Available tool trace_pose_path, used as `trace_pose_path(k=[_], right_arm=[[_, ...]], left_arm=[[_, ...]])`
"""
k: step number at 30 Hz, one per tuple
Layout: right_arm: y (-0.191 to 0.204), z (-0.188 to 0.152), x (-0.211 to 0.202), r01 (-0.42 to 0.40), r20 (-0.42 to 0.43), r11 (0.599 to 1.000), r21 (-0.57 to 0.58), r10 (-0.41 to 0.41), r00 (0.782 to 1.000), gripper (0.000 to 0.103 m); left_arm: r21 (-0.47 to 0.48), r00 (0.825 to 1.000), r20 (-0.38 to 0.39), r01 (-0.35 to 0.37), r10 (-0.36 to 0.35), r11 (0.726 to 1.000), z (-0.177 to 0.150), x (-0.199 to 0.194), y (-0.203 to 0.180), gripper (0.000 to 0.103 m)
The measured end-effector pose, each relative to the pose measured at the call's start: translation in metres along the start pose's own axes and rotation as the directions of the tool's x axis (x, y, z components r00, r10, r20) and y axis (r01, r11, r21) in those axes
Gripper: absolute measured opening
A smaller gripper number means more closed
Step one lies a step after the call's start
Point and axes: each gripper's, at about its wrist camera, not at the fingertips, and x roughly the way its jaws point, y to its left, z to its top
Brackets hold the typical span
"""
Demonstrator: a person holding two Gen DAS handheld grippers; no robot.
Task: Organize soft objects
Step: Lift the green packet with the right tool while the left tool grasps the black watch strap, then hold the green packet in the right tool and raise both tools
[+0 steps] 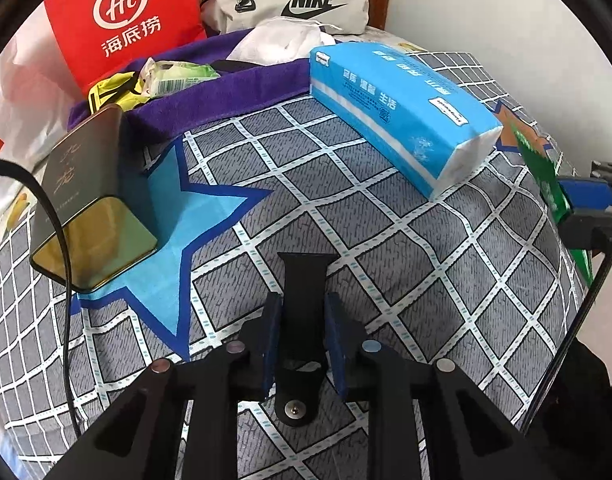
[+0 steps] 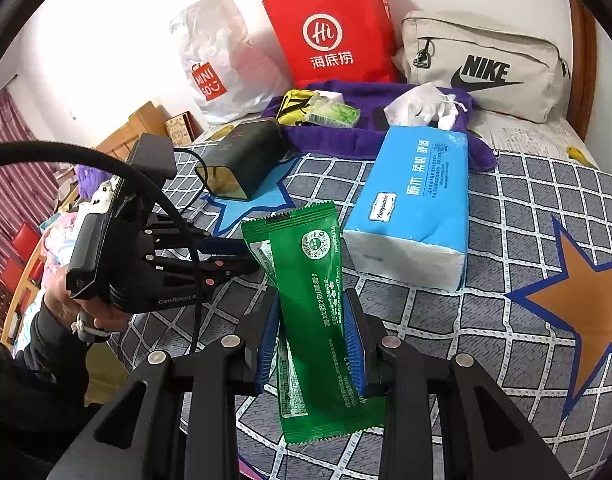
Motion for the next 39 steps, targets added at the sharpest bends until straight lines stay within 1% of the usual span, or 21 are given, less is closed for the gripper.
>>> trace_pose_path(k=[2,5,9,11,15,18,20,21,22,23,24,25,26,28,32,36,39], right_arm=[[0.001,-0.002,0.005,0.011,-0.008,1.0,-0.011,-0.011,1.0,0.031],[0.004,-0.009,0.02,0.024,-0.036,0.998,-0.05,-0.026,0.999,0.031],[-0.002,-0.02,0.047,0.053,-0.109,0.997,-0.053,-0.058,0.992,0.031],[-0.005,-0.024,0.056,0.063,-0.124,0.997,-0.051,-0.069,0.99,0.032],[-0.008,-0.029,0.059,0.042,-0.092,0.997,-0.06,-0.047,0.995,0.035],[-0.01,-0.03,0.058,0.026,-0.085,0.998,-0.062,-0.031,0.996,0.036],[-0.012,-0.03,0.058,0.009,-0.082,0.998,-0.064,-0.014,0.997,0.039],[-0.011,-0.03,0.059,0.005,-0.082,0.998,-0.063,-0.01,0.997,0.043],[-0.011,-0.029,0.06,-0.005,-0.078,0.998,-0.063,0.0,0.997,0.049],[-0.009,-0.029,0.061,-0.014,-0.074,0.997,-0.073,0.009,0.997,0.053],[-0.004,-0.029,0.063,-0.02,-0.068,0.995,-0.101,0.013,0.998,0.06],[0.0,-0.03,0.064,-0.012,-0.064,0.993,-0.121,0.004,0.998,0.063],[0.004,-0.031,0.065,0.004,-0.058,0.99,-0.142,-0.012,0.998,0.064],[0.013,-0.035,0.068,0.04,-0.042,0.98,-0.193,-0.049,0.998,0.069],[0.018,-0.039,0.068,0.064,-0.021,0.972,-0.224,-0.071,0.997,0.071],[0.013,-0.04,0.066,0.048,-0.005,0.978,-0.201,-0.05,0.999,0.071],[0.014,-0.042,0.066,0.056,0.016,0.976,-0.211,-0.053,0.998,0.071]], left_arm=[[-0.002,1.0,0.001,0.003,-0.003,1.0,0.0,0.0,0.001,0.021],[-0.035,1.0,0.006,0.02,-0.02,0.999,-0.001,0.0,0.004,0.021],[-0.022,1.0,0.028,-0.012,0.012,1.0,-0.004,0.001,-0.001,0.021],[-0.03,0.999,0.04,-0.011,0.012,0.999,-0.005,0.0,0.0,0.021],[-0.052,0.997,0.077,0.007,-0.003,0.999,-0.01,-0.001,0.003,0.021],[-0.066,0.995,0.104,0.001,0.006,0.998,-0.013,-0.002,0.002,0.021],[-0.059,0.993,0.119,-0.012,0.019,0.998,-0.015,-0.002,-0.001,0.022],[-0.053,0.991,0.131,-0.017,0.024,0.998,-0.016,-0.002,-0.002,0.022],[-0.053,0.99,0.14,-0.015,0.022,0.999,-0.017,-0.002,-0.002,0.022],[-0.056,0.989,0.148,-0.01,0.018,0.998,-0.018,-0.002,-0.001,0.022],[-0.057,0.988,0.157,-0.002,0.011,0.998,-0.019,-0.002,0.0,0.022],[-0.056,0.986,0.167,0.004,0.005,0.998,-0.02,-0.002,0.001,0.022],[-0.054,0.984,0.179,0.005,0.005,0.999,-0.022,-0.003,0.001,0.022],[-0.049,0.98,0.2,-0.003,0.013,0.999,-0.025,-0.003,0.0,0.022],[-0.056,0.979,0.204,0.001,0.011,0.998,-0.025,-0.003,0.001,0.022],[-0.06,0.979,0.206,0.005,0.007,0.998,-0.026,-0.004,0.001,0.022],[-0.057,0.978,0.206,0.001,0.011,0.998,-0.026,-0.004,0.0,0.022]])
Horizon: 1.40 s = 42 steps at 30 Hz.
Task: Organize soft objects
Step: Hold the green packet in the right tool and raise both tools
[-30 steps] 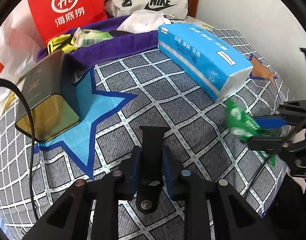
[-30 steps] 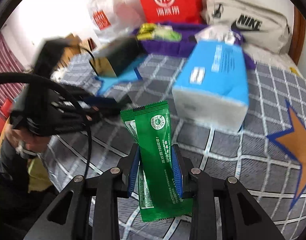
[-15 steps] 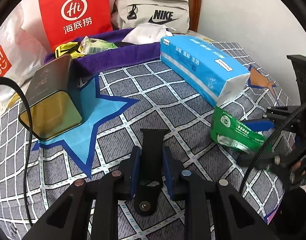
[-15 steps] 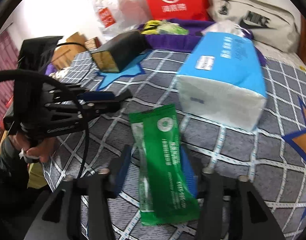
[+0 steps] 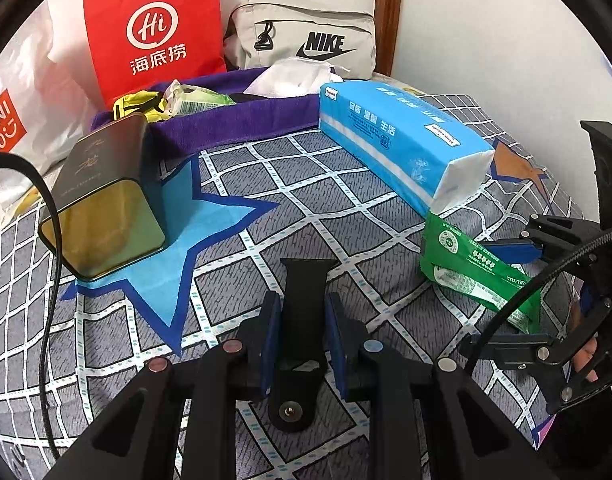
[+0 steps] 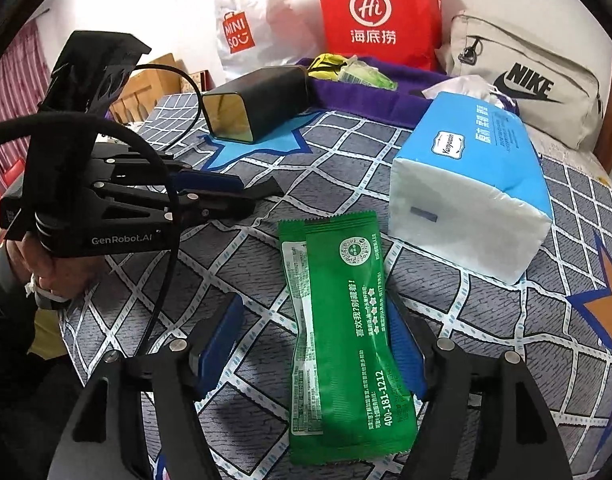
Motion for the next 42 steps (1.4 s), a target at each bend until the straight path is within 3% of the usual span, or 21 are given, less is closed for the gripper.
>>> trace_pose_path(k=[16,18,22,25,33,36,42], right_arm=[[0.0,-0.002,-0.001,-0.006,0.027,1.0,0.017,0.005,1.0,0.071],[0.002,-0.002,-0.001,0.009,0.025,1.0,0.017,-0.009,1.0,0.066],[-0.003,-0.001,-0.003,0.053,0.021,0.998,0.045,-0.054,0.998,0.043],[-0.01,0.0,-0.004,0.052,0.01,0.995,0.083,-0.053,0.999,0.035],[-0.007,0.001,-0.004,0.069,-0.004,0.994,0.082,-0.068,0.998,0.035],[-0.006,0.003,-0.004,0.076,-0.015,0.993,0.085,-0.075,0.997,0.035],[-0.004,0.007,-0.004,0.091,-0.047,0.993,0.082,-0.087,0.995,0.034]], left_arm=[[0.01,1.0,0.0,0.01,-0.01,1.0,0.0,0.001,-0.002,0.027],[0.008,1.0,0.0,0.012,-0.012,1.0,0.0,0.001,-0.002,0.027],[0.01,1.0,0.0,0.013,-0.013,1.0,0.0,0.001,-0.001,0.028],[0.011,1.0,0.0,0.013,-0.013,1.0,0.0,0.001,-0.001,0.028],[0.011,1.0,0.0,0.013,-0.013,1.0,0.0,0.001,-0.001,0.028],[0.005,1.0,0.002,0.001,-0.001,1.0,0.0,0.0,0.0,0.022],[-0.008,1.0,-0.004,0.011,-0.011,1.0,0.002,0.0,0.002,0.02]])
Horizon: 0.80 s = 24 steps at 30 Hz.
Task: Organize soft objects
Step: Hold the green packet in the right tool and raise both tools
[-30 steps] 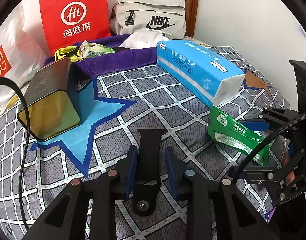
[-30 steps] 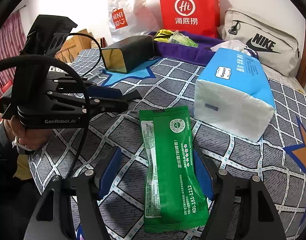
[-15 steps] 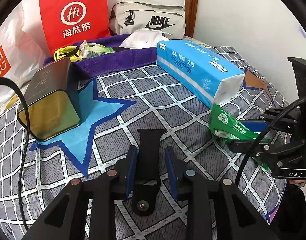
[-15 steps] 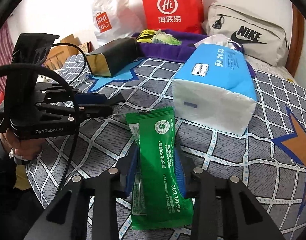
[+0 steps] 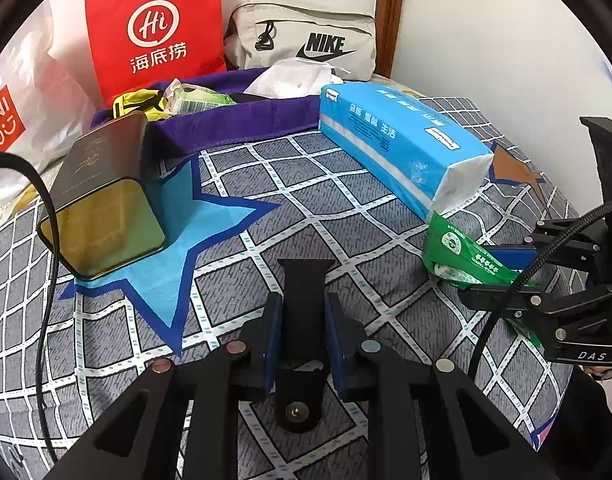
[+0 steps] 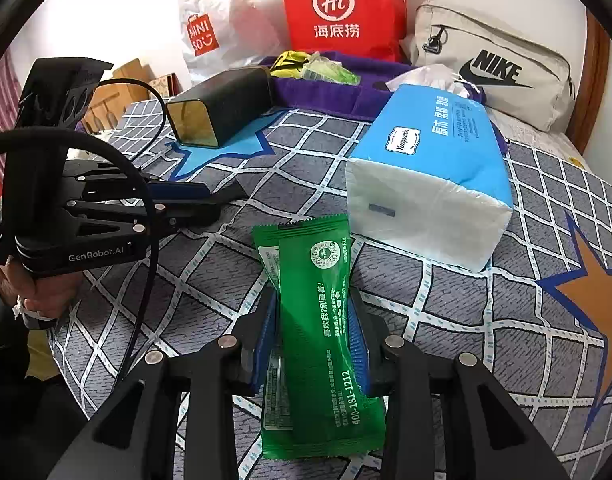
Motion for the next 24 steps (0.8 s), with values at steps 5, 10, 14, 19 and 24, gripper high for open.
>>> trace_pose_path(k=[5,10,14,19,24], right_arm=[[0.002,0.003,-0.006,0.009,-0.006,1.0,-0.01,-0.009,1.0,0.033],[0.007,0.009,-0.02,0.005,0.019,0.999,-0.039,-0.004,1.0,0.033],[0.006,0.016,-0.03,-0.006,0.038,0.999,-0.034,0.008,0.999,0.033],[0.002,0.031,-0.04,-0.011,0.066,1.0,-0.015,0.012,0.998,0.033],[0.003,0.05,-0.044,-0.018,0.085,0.999,-0.027,0.02,0.996,0.033]], left_arm=[[-0.016,1.0,-0.019,0.007,-0.007,1.0,0.002,-0.003,0.001,0.02],[-0.043,1.0,-0.003,0.009,-0.009,0.999,0.008,-0.018,0.009,0.02],[-0.065,1.0,0.01,0.004,-0.004,0.998,0.018,-0.032,0.018,0.02],[-0.081,0.999,0.043,0.006,-0.003,0.997,0.033,-0.052,0.03,0.02],[-0.104,0.998,0.065,-0.015,0.022,0.994,0.049,-0.066,0.044,0.02]])
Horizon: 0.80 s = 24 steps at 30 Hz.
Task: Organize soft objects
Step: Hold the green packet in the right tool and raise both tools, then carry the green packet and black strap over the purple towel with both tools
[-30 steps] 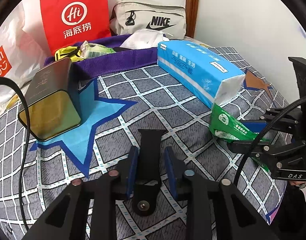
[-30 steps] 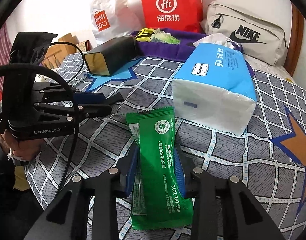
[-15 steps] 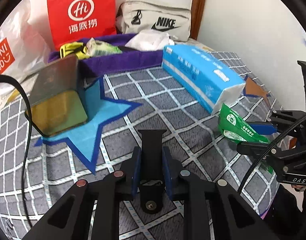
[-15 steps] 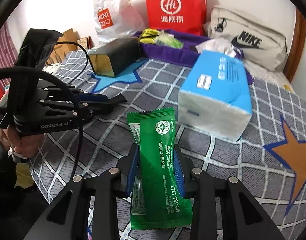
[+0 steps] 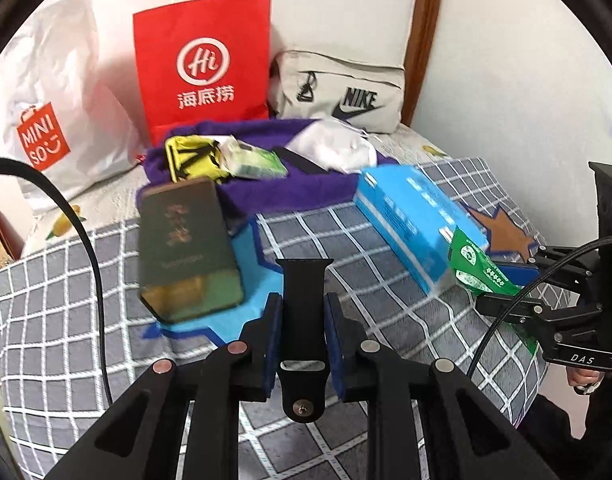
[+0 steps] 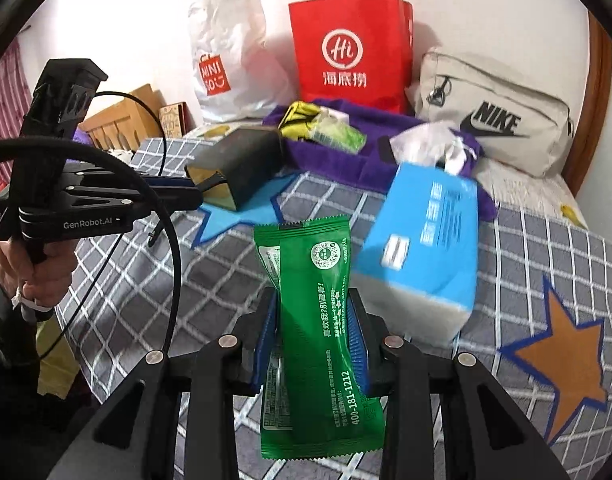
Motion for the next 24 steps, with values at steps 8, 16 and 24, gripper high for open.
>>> trace_pose_path(k=[8,16,24], right_arm=[[-0.009,0.045,0.006,-0.012,0.035,1.0,-0.009,0.012,0.999,0.033],[-0.027,0.093,0.024,-0.037,0.077,0.999,-0.007,0.038,0.996,0.033],[-0.059,0.143,0.054,-0.003,0.077,0.998,0.055,-0.002,0.997,0.033]], left_arm=[[-0.025,0.999,0.022,-0.035,0.036,0.999,0.033,-0.004,0.02,0.02],[-0.045,0.996,0.058,-0.063,0.066,0.997,0.071,0.005,0.035,0.02],[-0.079,0.994,0.074,-0.077,0.082,0.994,0.108,0.026,0.054,0.02]])
